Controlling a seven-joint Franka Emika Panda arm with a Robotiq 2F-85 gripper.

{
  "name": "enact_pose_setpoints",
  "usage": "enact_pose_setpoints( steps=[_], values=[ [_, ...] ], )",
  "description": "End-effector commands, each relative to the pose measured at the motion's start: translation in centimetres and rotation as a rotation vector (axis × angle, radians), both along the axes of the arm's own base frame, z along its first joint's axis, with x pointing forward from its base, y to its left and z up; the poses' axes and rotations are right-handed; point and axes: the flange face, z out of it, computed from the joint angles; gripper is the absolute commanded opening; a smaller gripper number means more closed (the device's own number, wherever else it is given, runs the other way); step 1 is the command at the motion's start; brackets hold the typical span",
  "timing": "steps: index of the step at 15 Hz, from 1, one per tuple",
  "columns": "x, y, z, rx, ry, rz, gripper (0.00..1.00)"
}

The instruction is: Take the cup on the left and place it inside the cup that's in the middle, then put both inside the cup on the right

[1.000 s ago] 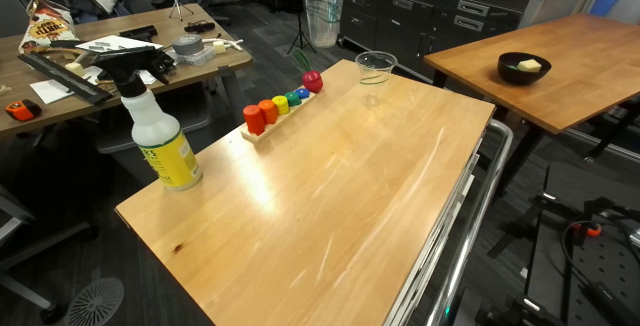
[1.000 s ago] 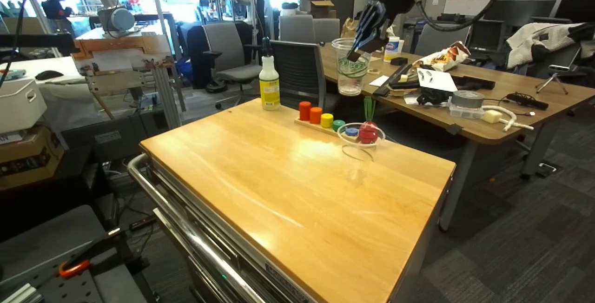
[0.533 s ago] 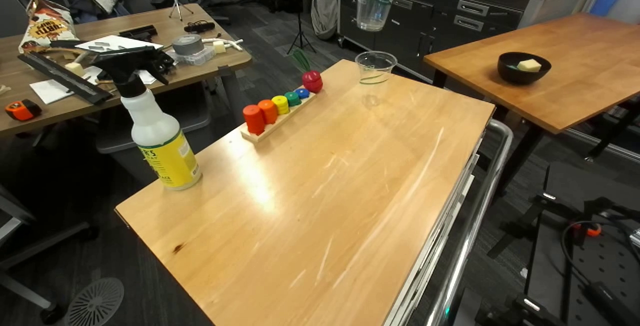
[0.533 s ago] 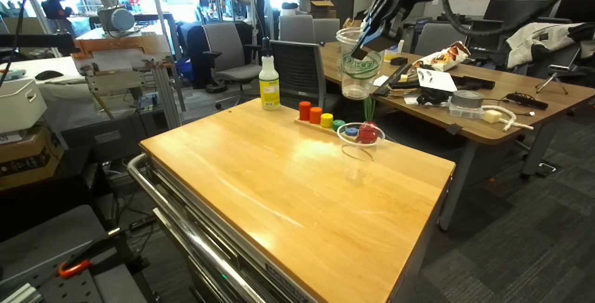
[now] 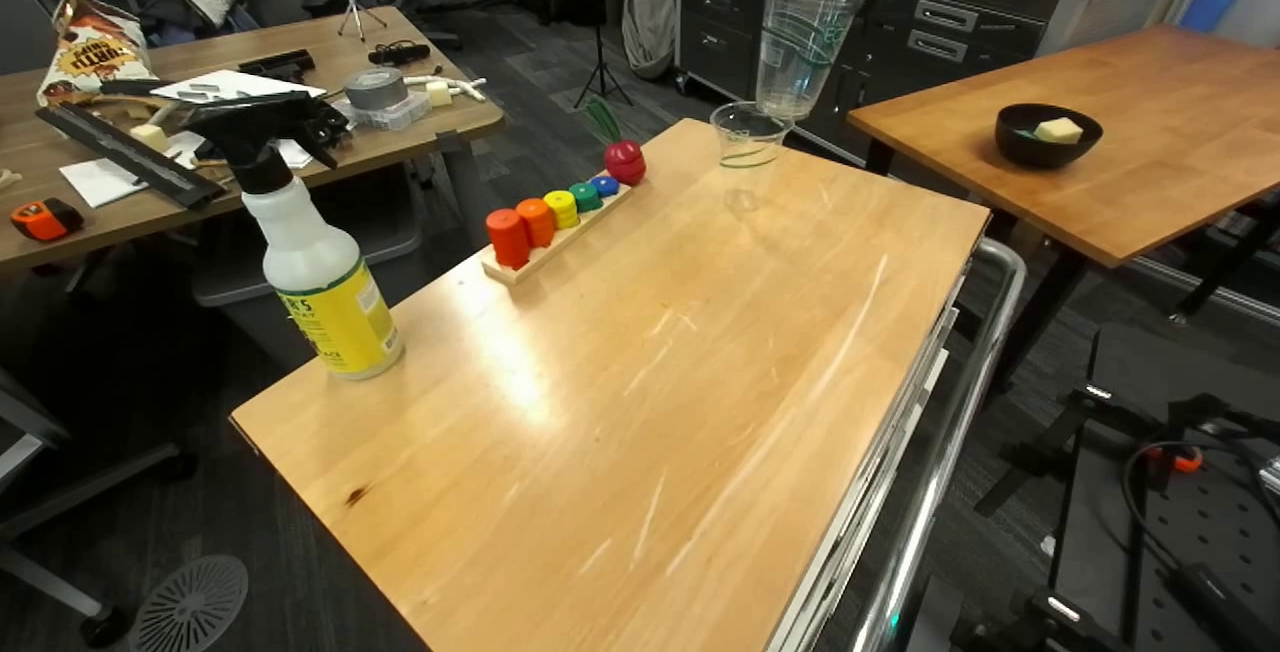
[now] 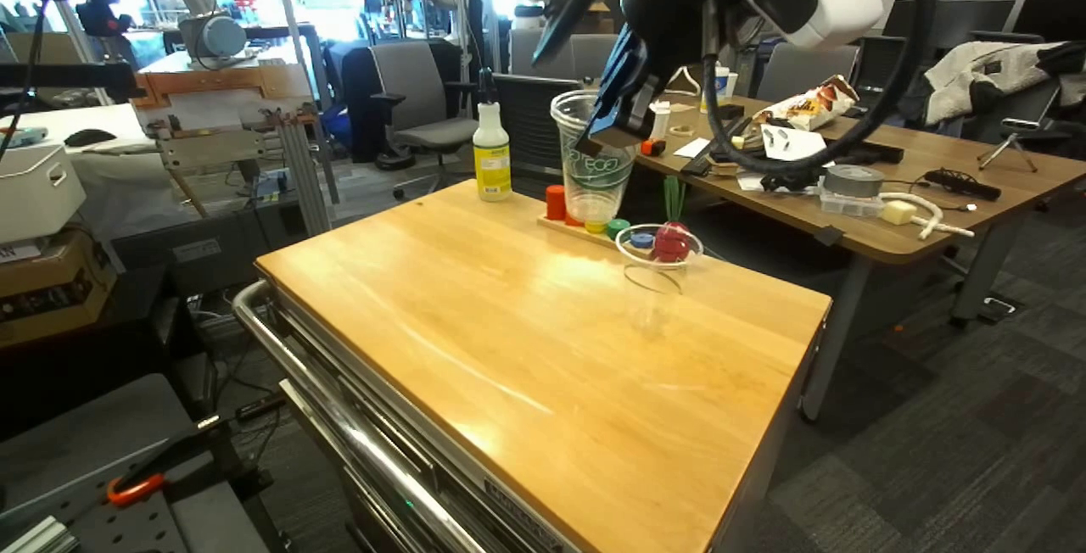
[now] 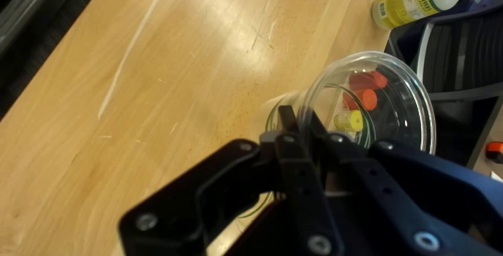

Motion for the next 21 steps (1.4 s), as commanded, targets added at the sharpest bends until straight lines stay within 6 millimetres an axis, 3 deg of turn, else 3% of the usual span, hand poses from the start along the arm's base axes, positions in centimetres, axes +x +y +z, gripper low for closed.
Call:
enact_pose_setpoints(
  steps=[1, 9, 17, 21],
  values=[
    [0.0, 0.6, -0.1, -0.070, -0.027, -0.026, 0.02],
    [2.7, -0.2, 0.6, -0.133, -0.058, -0.093, 0.02],
    [4.7, -1.3, -2.5, -0.162, 0.012, -0.128, 0.02],
    [6.3, -2.0, -2.9, -0.161, 0.022, -0.147, 0.02]
  ],
)
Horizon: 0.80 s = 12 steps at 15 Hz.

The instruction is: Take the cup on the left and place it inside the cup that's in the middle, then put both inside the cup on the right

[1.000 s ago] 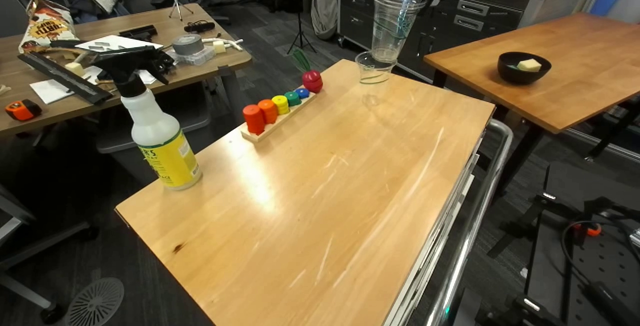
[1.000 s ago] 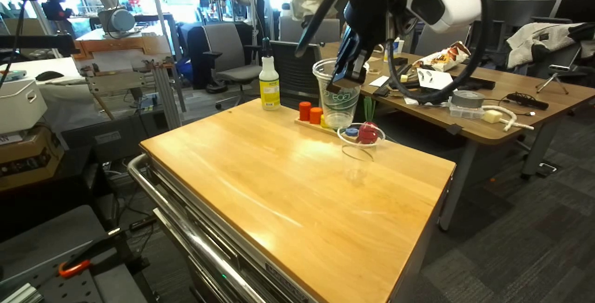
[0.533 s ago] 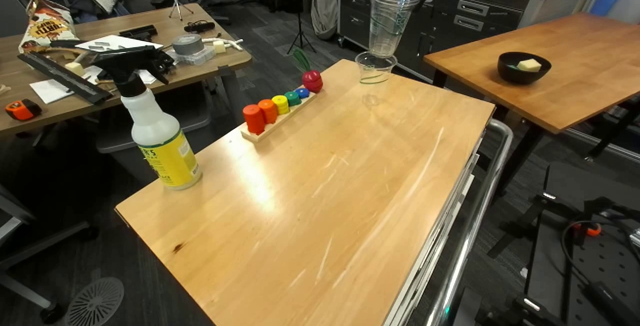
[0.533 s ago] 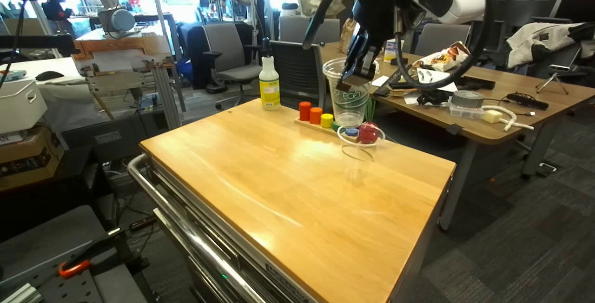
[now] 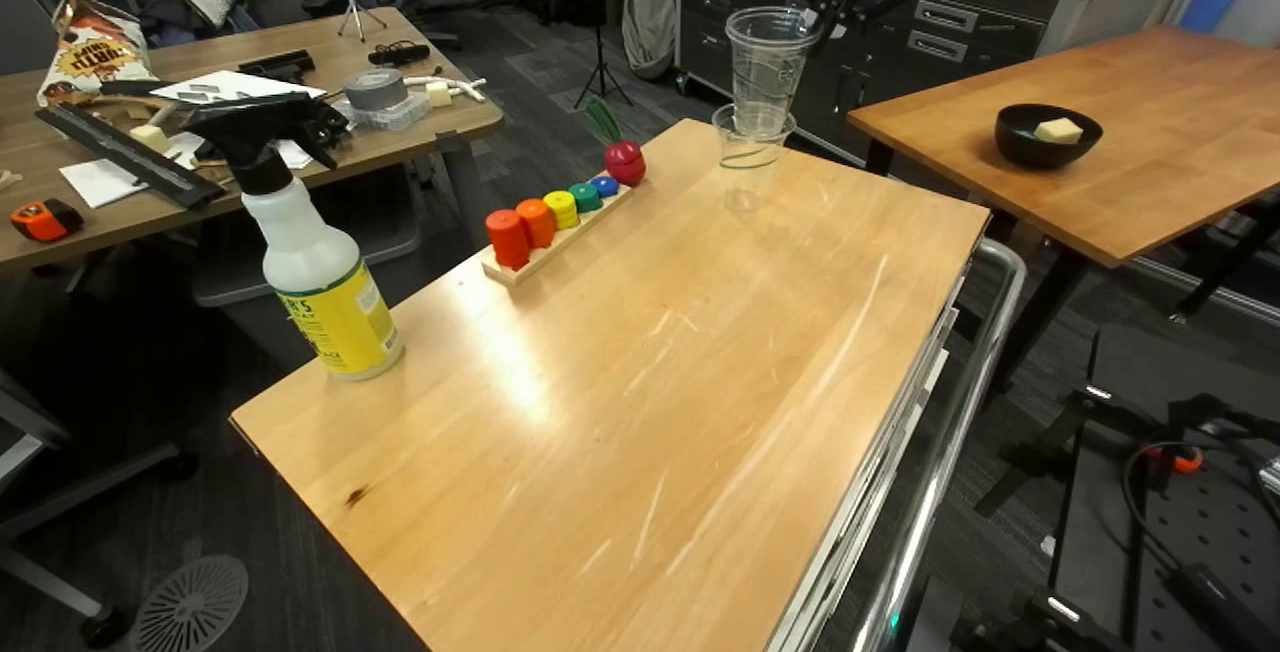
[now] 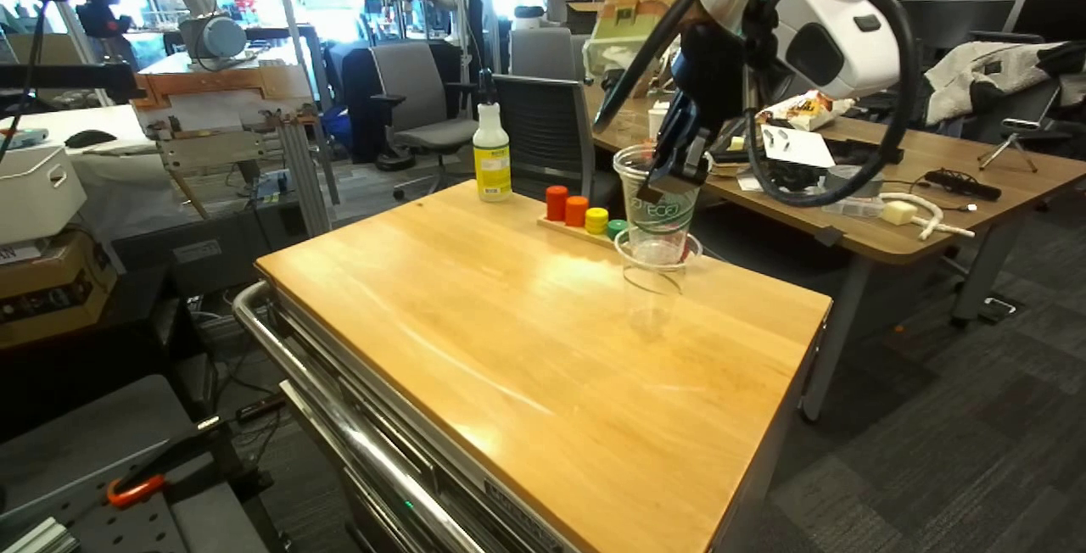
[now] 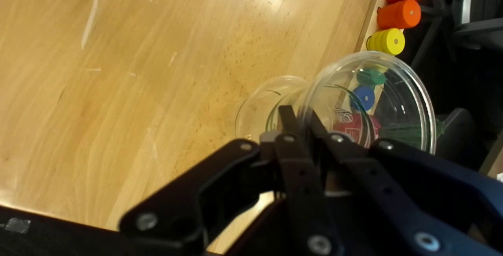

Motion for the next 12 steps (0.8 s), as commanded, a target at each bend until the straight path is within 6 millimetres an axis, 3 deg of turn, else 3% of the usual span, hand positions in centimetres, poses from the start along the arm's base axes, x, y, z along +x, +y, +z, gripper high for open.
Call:
enact_pose_setpoints(
  steps=[1, 7, 8, 10, 12],
  values=[
    [2.1, -0.6, 0.6, -0.015, -0.001, -0.027, 0.02],
    [2.9, 0.2, -1.2, 0.005, 0.034, 0.005, 0.03],
    [3.0, 0.4, -1.4, 0.006, 0.039, 0.013, 0.32],
    [3.1, 0.6, -1.7, 0.003, 0.045, 0.018, 0.39],
    [3.1, 0.8, -1.7, -0.009, 0.054, 0.024, 0.55]
  ],
)
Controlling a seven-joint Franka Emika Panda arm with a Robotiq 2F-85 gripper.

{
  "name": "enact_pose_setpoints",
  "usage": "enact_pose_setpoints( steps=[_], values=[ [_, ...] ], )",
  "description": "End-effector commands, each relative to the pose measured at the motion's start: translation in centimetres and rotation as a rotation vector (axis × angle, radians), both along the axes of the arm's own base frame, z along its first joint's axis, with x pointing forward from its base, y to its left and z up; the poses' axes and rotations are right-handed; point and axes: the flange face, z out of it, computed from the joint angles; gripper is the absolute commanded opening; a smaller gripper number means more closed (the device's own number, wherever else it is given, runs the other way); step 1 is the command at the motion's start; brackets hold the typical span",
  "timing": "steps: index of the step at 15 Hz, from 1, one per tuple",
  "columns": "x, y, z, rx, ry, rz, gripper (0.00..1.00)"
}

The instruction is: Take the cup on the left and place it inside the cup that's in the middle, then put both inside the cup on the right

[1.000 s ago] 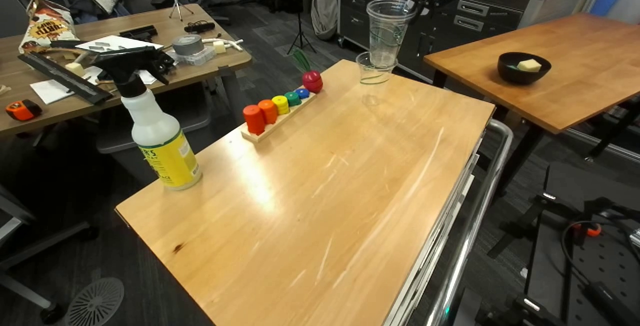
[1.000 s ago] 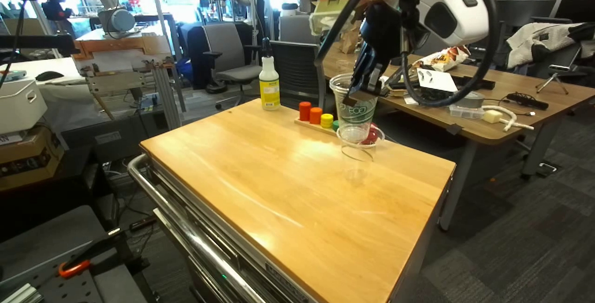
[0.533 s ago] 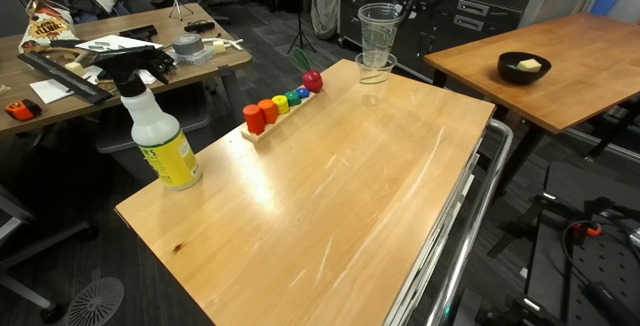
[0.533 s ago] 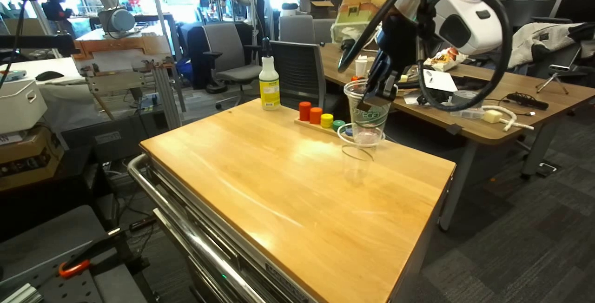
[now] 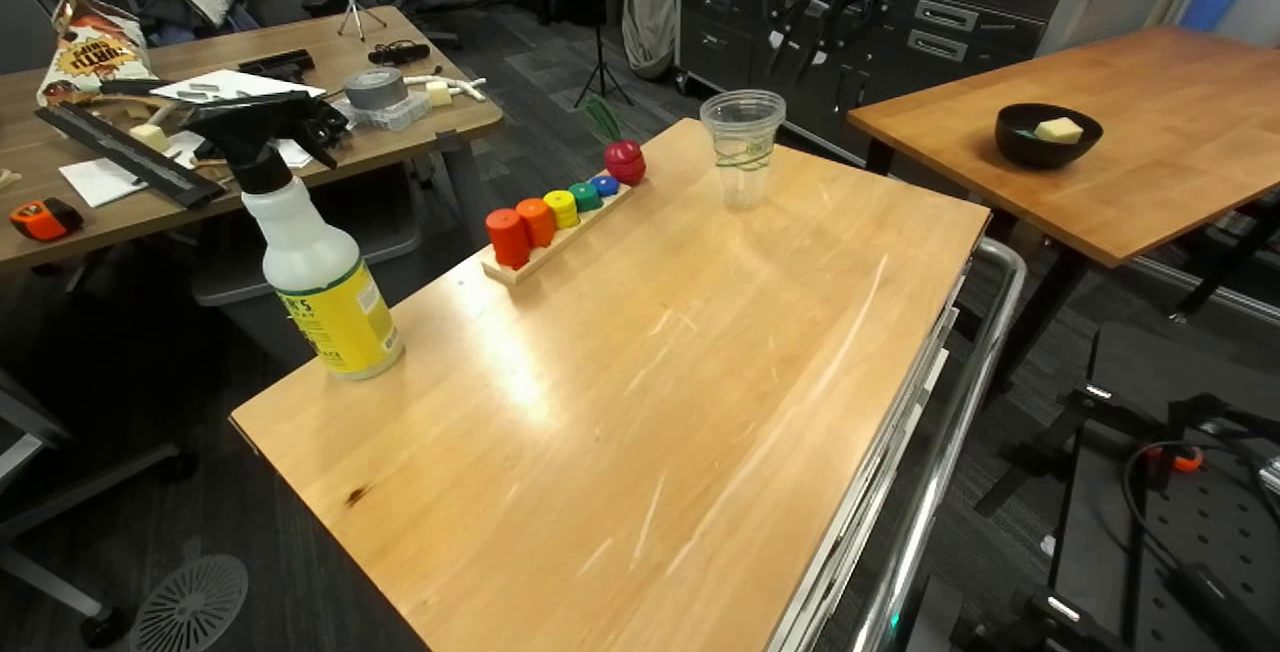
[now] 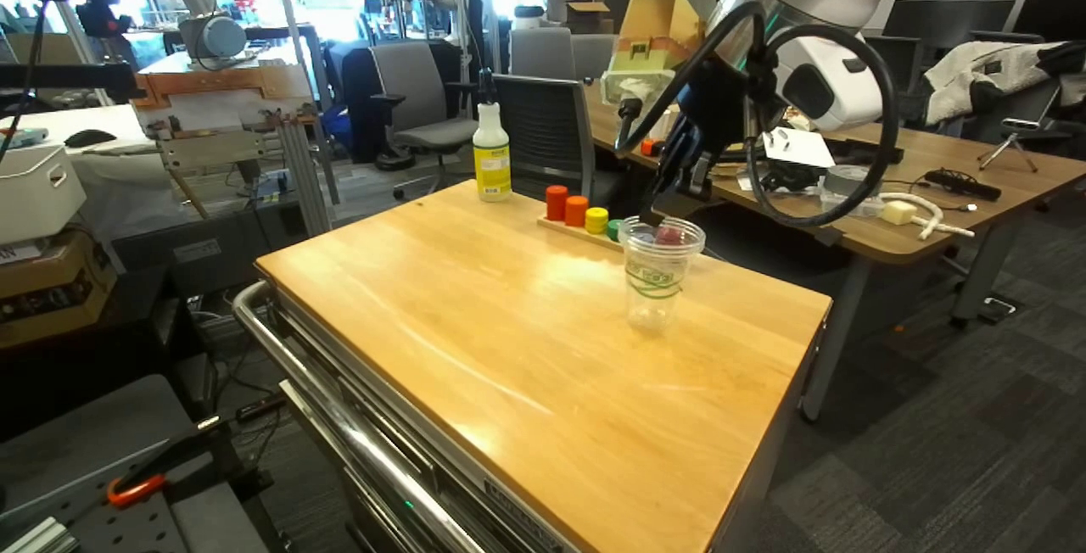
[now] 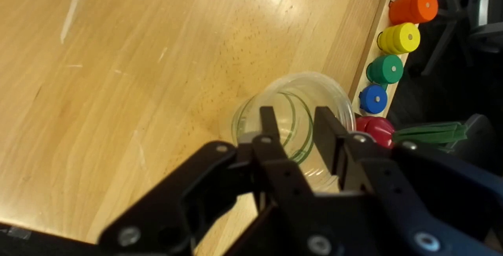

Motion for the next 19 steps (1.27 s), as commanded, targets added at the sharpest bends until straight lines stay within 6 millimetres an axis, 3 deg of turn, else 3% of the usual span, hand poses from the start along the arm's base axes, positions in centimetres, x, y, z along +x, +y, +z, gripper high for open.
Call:
enact_pose_setpoints(
  steps=[1, 3, 6, 9, 14, 15, 17, 19],
  values=[
    [0.4, 0.2, 0.9, -0.020, 0.019, 0.013, 0.63],
    [-0.1, 0.1, 1.4, -0.021, 0.028, 0.006, 0.79],
    [-2.1, 0.8, 3.8, -0.004, 0.101, 0.105, 0.99],
    [-4.6, 3.1, 8.2, -0.035, 0.196, 0.262, 1.00],
    [-7.9, 8.9, 17.0, -0.186, 0.311, 0.481, 0.99],
    [-6.9, 6.9, 13.9, -0.118, 0.297, 0.430, 0.99],
    [-7.6, 8.7, 16.4, -0.167, 0.294, 0.473, 1.00],
    [-7.8, 9.3, 17.0, -0.176, 0.293, 0.484, 1.00]
  ],
)
